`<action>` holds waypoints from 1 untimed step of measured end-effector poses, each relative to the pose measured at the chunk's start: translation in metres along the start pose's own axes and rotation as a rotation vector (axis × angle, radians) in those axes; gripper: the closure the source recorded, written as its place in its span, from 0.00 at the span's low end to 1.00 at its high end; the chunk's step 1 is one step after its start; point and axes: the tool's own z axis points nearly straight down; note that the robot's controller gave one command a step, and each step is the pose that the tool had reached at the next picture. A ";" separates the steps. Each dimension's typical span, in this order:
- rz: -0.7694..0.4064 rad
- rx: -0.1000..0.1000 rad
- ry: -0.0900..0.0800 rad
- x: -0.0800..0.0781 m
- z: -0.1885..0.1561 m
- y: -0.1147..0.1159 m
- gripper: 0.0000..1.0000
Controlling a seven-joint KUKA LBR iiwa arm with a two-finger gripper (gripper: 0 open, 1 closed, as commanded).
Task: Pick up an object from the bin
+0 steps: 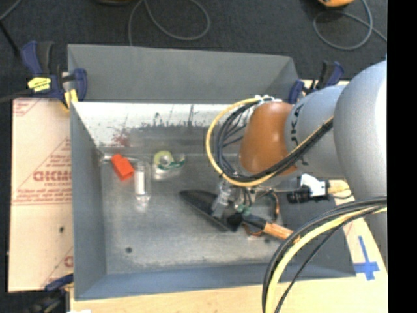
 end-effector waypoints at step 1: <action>0.027 0.001 0.002 0.002 -0.003 0.000 1.00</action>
Offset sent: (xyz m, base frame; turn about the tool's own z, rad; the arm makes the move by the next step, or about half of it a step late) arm 0.0001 -0.0002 0.0536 0.0000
